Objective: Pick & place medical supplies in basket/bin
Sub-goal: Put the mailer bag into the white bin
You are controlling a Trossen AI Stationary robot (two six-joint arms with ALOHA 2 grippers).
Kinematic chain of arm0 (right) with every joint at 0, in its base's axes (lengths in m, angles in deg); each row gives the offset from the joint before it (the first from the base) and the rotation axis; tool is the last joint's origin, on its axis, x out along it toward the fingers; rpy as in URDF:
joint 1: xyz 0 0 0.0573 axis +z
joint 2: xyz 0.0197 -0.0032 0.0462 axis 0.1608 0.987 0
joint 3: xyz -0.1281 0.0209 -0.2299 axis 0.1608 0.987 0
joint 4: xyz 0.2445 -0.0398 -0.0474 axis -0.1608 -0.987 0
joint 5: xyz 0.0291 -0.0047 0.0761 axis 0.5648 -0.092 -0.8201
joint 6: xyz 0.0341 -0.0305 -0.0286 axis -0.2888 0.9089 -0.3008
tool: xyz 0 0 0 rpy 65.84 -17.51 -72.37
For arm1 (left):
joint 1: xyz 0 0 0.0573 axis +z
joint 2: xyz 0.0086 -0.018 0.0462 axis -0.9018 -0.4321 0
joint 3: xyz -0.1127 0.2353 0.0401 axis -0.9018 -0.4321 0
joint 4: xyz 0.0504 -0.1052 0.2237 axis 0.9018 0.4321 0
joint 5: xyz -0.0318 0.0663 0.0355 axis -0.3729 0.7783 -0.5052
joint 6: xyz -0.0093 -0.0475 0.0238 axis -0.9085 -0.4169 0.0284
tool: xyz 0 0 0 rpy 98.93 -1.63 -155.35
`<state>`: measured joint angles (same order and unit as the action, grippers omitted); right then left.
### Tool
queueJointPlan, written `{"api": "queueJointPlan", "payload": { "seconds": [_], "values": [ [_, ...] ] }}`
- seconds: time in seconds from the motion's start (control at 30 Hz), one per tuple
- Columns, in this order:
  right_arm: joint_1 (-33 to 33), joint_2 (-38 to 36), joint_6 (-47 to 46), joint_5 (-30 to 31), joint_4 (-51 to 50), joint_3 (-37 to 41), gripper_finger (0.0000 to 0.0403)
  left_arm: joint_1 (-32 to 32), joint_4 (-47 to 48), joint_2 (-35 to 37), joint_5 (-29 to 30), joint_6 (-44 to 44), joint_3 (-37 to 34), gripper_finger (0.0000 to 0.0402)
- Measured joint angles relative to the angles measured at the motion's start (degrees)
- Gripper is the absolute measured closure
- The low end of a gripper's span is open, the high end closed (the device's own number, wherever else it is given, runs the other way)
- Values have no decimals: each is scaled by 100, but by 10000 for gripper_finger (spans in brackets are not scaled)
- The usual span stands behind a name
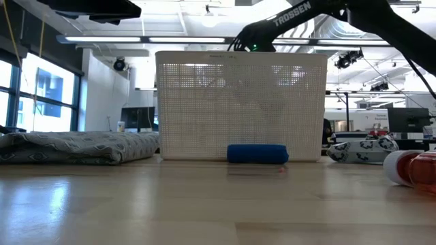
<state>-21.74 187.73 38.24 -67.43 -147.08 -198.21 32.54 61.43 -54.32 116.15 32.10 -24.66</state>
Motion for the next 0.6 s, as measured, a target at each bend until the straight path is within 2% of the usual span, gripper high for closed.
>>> {"api": "queueJointPlan", "payload": {
  "seconds": [0.3, 0.47, 0.6],
  "values": [
    [5, -86, 25, 1, -201, -433, 171, 0, 14, -1, 2, 0, 0, 284],
    [81, -341, 90, 590, -143, -1188, 167, 0, 82, -2, 20, 0, 2, 284],
    [161, -570, -5, 577, -234, -1846, 158, 0, 172, -2, 20, -2, 2, 284]
  ]
}}
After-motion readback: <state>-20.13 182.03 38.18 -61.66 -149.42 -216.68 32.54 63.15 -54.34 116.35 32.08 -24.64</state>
